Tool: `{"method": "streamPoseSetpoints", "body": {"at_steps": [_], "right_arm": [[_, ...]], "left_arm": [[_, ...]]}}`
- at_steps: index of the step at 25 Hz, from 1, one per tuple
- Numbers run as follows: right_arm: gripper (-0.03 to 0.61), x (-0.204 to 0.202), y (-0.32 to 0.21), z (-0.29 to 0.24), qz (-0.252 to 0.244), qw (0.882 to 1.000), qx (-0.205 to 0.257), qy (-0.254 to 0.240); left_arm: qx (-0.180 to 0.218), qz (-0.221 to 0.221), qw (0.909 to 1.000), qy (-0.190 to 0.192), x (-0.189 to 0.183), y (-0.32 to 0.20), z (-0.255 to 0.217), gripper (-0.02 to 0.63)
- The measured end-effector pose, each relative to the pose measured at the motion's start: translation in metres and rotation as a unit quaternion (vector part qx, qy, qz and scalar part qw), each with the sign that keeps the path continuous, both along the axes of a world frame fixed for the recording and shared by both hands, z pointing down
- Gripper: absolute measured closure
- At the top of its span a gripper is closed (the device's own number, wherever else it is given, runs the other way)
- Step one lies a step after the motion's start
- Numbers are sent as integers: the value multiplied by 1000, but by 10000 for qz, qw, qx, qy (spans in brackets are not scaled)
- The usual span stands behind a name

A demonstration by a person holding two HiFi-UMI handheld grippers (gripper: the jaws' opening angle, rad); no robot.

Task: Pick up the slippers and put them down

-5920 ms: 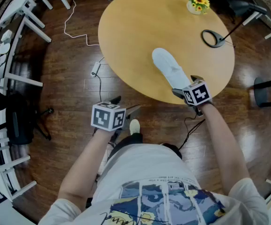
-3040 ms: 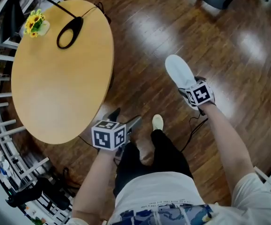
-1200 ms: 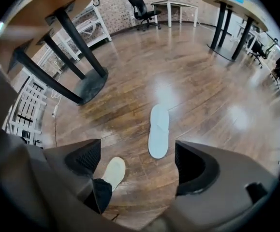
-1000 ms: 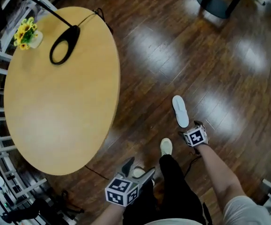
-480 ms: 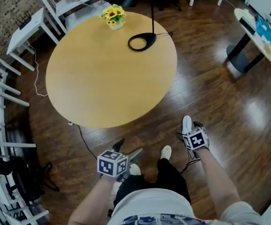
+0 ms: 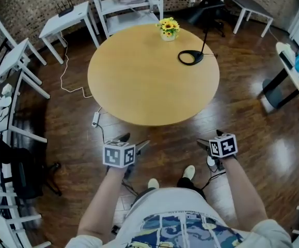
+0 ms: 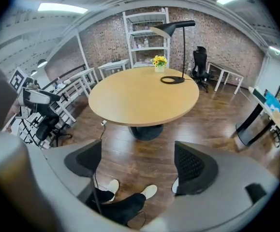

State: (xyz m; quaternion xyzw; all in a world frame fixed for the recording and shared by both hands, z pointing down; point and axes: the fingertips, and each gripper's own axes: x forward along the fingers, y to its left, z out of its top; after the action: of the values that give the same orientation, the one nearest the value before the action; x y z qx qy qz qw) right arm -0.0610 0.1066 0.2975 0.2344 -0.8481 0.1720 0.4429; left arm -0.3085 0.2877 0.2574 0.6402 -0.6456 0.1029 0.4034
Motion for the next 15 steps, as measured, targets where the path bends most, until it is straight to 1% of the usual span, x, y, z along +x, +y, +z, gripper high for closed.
{"method": "streamPoseSetpoints", "body": {"at_steps": [4, 9, 12, 15], "right_arm": [[92, -16, 38, -16, -137, 9996, 189, -143], [94, -12, 80, -35, -131, 9992, 200, -310], [95, -10, 88, -45, -81, 9990, 299, -313], [97, -6, 86, -48, -31, 9987, 440, -273]], "left_arm": [[-8, -209, 9997, 80, -18, 42, 2, 207], [-59, -247, 9996, 114, -22, 81, 3, 208], [-32, -239, 9997, 78, -31, 94, 0, 209], [-29, -241, 9996, 124, -34, 98, 1, 208]]}}
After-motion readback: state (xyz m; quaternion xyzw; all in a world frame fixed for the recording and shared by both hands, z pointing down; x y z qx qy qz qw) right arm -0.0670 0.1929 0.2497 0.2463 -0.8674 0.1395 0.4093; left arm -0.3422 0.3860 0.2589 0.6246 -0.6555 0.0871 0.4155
